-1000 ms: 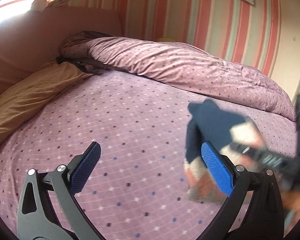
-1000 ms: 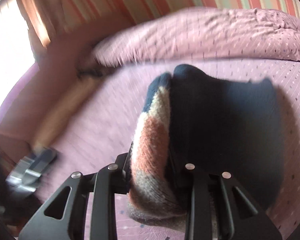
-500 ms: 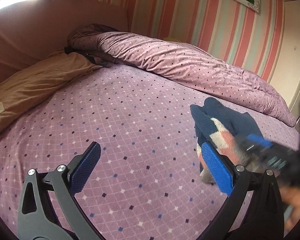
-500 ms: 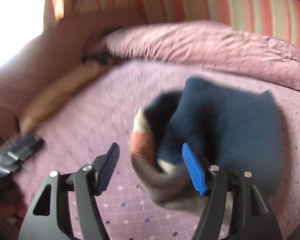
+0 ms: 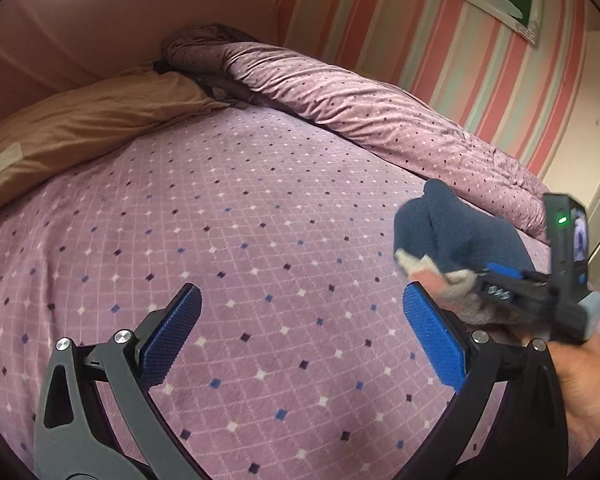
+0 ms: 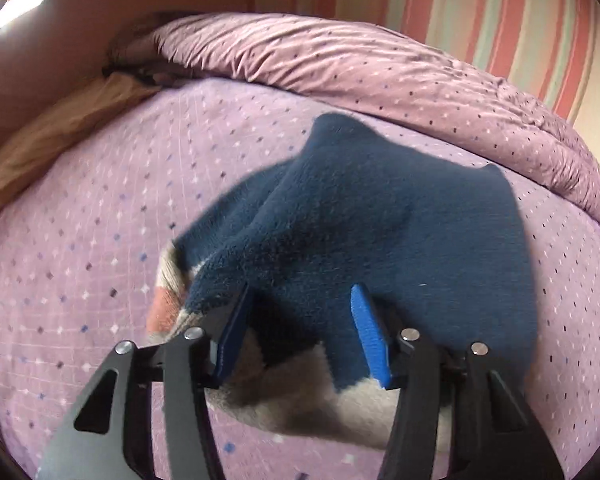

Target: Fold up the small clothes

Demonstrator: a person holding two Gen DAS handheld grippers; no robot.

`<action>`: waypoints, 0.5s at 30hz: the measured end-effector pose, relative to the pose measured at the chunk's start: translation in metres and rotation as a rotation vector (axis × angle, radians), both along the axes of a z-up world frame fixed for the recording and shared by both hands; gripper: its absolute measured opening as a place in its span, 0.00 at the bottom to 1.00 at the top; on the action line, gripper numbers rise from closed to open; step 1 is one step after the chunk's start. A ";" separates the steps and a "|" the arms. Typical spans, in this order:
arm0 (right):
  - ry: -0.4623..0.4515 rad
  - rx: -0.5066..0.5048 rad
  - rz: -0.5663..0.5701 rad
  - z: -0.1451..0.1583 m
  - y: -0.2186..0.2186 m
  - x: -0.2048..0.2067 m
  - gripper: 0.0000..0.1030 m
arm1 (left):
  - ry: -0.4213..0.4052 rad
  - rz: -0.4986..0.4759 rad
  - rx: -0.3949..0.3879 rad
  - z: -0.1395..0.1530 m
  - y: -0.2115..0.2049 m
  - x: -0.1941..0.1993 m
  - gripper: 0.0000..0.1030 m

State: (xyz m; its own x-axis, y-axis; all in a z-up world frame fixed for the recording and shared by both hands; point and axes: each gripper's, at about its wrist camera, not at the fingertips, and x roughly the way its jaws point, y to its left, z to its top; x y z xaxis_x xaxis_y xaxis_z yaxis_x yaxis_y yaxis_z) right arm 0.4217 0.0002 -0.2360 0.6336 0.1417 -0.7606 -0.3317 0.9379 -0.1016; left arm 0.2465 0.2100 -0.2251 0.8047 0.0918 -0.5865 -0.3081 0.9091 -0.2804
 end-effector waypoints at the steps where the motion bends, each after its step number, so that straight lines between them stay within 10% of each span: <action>1: 0.008 0.002 -0.005 -0.006 0.003 0.001 0.52 | 0.006 0.005 -0.013 -0.003 0.003 -0.002 0.97; 4: -0.046 -0.050 0.006 -0.010 0.012 -0.008 0.61 | 0.026 -0.001 -0.021 -0.009 0.006 0.000 0.97; 8: -0.055 0.030 -0.039 0.017 -0.016 -0.006 0.98 | 0.016 -0.023 -0.011 0.002 0.000 0.009 0.97; 15: -0.162 0.107 -0.065 0.061 -0.094 -0.036 0.98 | 0.013 -0.172 0.004 0.040 -0.057 0.070 0.97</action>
State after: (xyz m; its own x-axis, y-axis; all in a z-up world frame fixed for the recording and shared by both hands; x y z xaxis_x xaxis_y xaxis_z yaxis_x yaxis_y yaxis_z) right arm 0.3853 -0.0941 -0.1750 0.7572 0.1711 -0.6304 -0.2573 0.9652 -0.0470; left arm 0.3160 0.1530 -0.1848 0.8013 -0.0440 -0.5967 -0.1518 0.9497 -0.2738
